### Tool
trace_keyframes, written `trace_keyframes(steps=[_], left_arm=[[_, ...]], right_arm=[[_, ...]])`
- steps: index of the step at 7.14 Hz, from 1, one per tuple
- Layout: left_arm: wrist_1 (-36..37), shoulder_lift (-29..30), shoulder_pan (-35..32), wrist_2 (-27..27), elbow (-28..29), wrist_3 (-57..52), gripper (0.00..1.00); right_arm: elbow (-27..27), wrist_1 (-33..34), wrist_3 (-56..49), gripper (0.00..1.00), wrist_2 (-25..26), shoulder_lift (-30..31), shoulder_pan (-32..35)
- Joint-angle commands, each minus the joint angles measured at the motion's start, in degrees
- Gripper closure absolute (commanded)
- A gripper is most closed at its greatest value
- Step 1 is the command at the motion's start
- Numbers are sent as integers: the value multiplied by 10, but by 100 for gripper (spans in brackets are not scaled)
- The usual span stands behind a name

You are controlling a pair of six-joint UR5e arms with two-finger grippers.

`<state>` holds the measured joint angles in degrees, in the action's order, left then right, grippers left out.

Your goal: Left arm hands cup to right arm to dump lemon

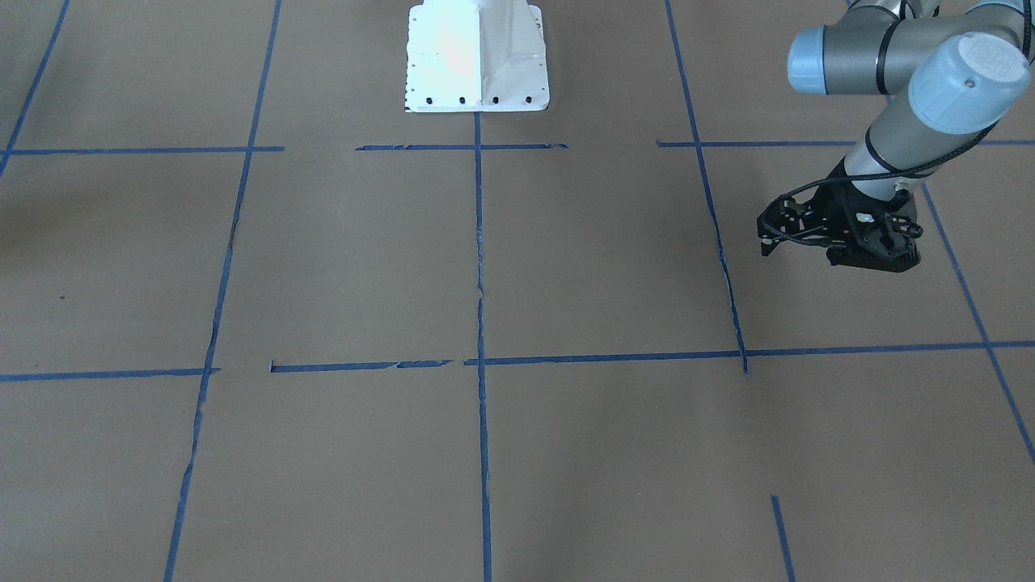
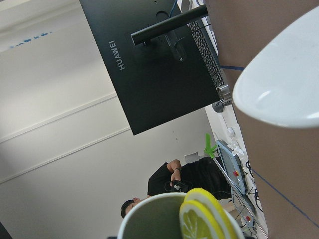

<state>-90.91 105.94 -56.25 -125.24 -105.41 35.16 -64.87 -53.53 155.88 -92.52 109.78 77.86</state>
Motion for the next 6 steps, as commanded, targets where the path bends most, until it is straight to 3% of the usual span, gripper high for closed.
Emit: trace_keyframes(steps=[1, 6], left_arm=[[1, 1, 0, 0, 0, 0, 0], [2, 4, 0, 1, 0, 0, 0]], right_arm=[[9, -13, 33, 95, 8, 0, 4], [11, -14, 67, 94, 13, -4, 6]])
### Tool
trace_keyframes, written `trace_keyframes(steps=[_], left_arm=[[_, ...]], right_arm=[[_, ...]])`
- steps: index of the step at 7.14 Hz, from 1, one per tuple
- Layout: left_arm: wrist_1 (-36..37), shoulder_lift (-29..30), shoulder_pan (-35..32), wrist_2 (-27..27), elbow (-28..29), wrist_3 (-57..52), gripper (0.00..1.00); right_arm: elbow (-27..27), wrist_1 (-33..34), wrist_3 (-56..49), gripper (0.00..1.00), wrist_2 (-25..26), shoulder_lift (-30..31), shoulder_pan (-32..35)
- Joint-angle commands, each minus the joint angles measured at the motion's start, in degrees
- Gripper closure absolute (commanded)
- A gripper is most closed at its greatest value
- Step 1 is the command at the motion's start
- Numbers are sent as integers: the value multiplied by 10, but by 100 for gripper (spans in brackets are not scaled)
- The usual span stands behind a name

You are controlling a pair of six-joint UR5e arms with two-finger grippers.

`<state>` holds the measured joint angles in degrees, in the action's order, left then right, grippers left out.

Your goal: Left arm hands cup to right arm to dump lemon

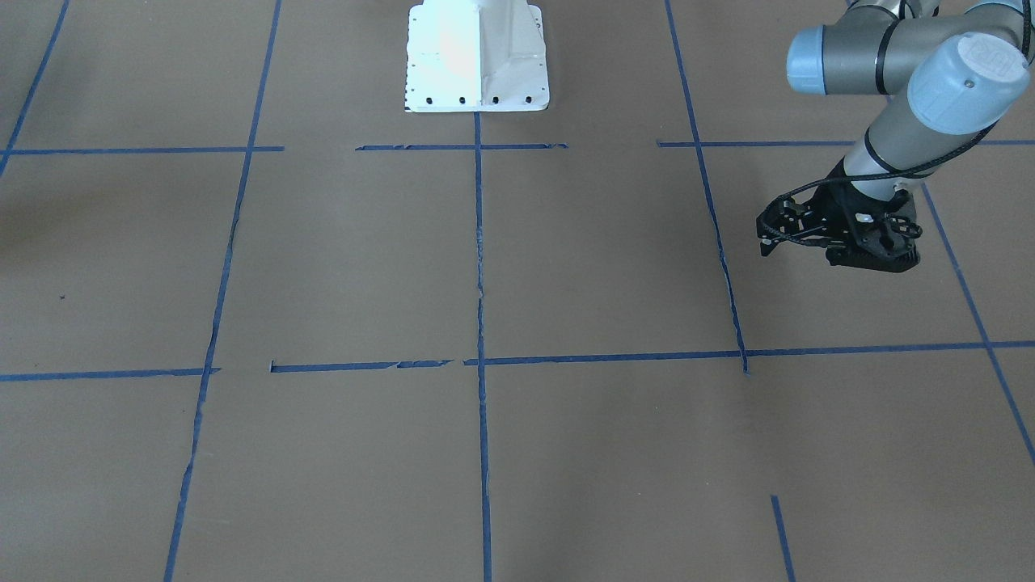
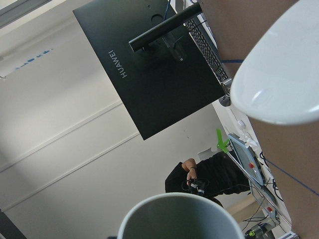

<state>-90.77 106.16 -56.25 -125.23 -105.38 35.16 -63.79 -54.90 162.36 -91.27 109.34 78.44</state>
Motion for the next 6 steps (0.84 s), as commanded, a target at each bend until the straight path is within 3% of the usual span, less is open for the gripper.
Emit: trace_keyframes(steps=[1, 6], left_arm=[[3, 3, 0, 0, -1, 0, 0], [4, 3, 0, 1, 0, 0, 0]], right_arm=[[1, 0, 2, 94, 0, -1, 0], [1, 0, 52, 94, 8, -10, 7]])
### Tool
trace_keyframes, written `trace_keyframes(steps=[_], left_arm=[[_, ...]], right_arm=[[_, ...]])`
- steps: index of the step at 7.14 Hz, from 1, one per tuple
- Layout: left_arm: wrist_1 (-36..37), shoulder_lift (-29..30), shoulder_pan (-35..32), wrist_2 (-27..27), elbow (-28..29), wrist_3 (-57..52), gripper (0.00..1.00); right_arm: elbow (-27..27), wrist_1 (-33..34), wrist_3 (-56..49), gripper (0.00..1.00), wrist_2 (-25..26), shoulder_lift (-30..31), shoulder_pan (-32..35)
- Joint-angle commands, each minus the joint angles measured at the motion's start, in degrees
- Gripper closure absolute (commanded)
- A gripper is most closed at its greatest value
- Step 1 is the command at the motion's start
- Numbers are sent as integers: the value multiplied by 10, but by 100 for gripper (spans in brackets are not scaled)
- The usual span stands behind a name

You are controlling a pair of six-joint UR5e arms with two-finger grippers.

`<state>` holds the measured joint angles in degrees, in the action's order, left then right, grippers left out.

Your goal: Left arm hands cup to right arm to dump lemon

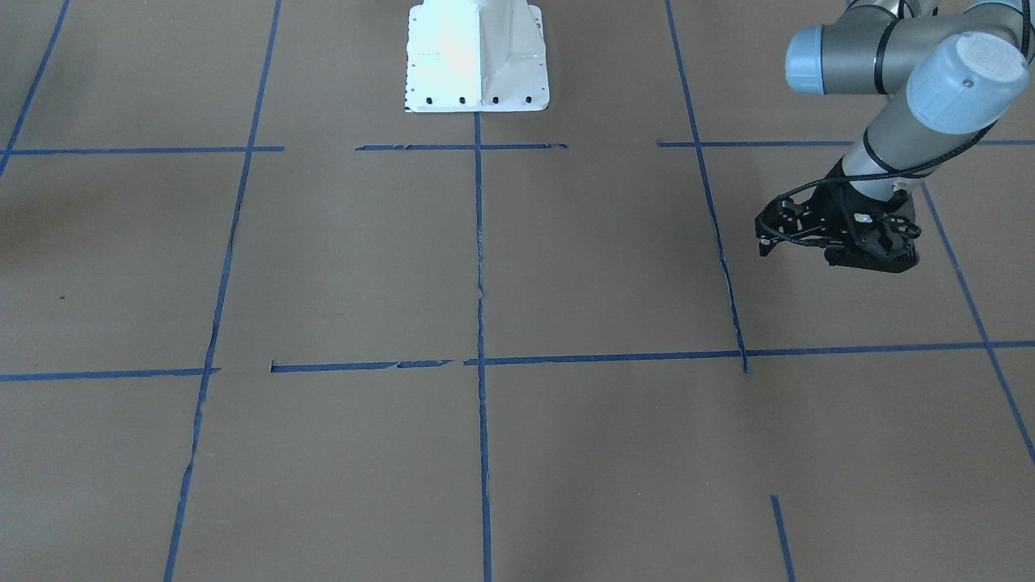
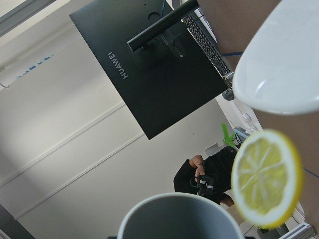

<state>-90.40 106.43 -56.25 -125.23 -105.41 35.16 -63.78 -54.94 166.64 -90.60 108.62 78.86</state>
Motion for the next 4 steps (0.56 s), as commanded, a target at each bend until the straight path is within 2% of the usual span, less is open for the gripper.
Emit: trace_keyframes(steps=[1, 4], left_arm=[[0, 0, 0, 0, 0, 0, 0], [0, 0, 0, 0, 0, 0, 0]], right_arm=[[1, 0, 32, 94, 2, -2, 7], [2, 0, 37, 93, 2, -1, 9]])
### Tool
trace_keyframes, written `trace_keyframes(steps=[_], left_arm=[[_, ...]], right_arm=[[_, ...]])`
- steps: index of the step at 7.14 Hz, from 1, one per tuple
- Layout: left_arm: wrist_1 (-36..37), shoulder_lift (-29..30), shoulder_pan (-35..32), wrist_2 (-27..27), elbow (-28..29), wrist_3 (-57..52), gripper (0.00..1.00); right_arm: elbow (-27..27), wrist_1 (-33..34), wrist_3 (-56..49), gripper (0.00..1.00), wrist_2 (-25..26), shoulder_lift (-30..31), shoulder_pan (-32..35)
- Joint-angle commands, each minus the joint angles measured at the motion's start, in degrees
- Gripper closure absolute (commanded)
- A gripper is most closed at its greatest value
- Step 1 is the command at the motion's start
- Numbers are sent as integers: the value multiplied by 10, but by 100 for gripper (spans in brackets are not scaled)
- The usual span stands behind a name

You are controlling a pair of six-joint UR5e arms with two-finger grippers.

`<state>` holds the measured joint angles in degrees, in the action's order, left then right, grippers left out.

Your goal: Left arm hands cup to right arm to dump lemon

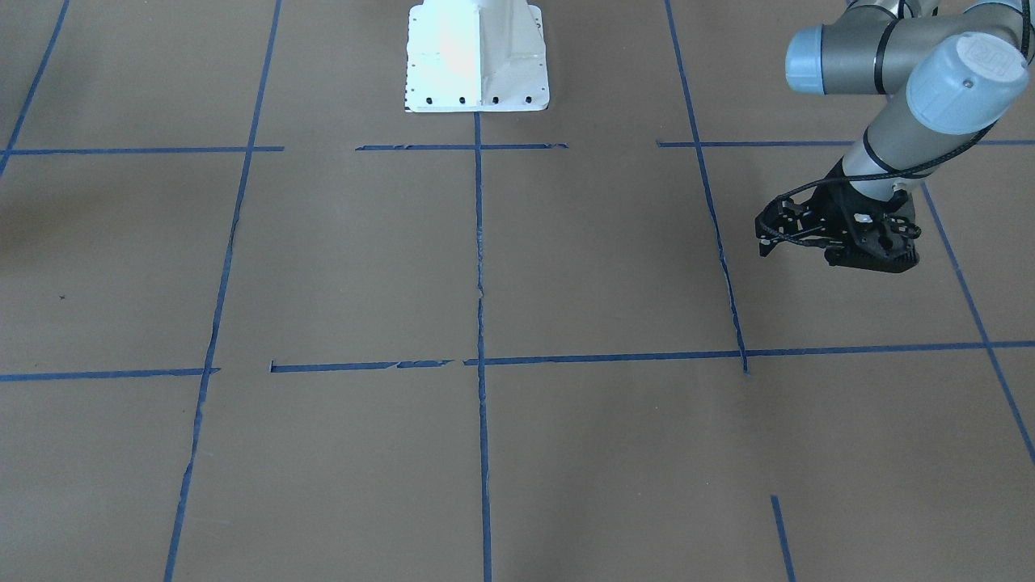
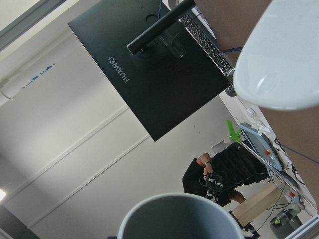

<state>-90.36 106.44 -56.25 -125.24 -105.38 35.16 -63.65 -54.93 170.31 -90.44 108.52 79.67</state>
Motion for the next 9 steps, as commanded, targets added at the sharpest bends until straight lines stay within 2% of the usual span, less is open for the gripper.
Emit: trace_keyframes(steps=[1, 6, 9], left_arm=[[0, 0, 0, 0, -1, 0, 0], [0, -1, -1, 0, -1, -1, 0], [0, 0, 0, 0, 0, 0, 0]], right_arm=[[-1, 0, -2, 93, -1, 0, 1], [0, -1, 2, 93, 0, -1, 1], [0, -3, 67, 93, 3, 2, 6]])
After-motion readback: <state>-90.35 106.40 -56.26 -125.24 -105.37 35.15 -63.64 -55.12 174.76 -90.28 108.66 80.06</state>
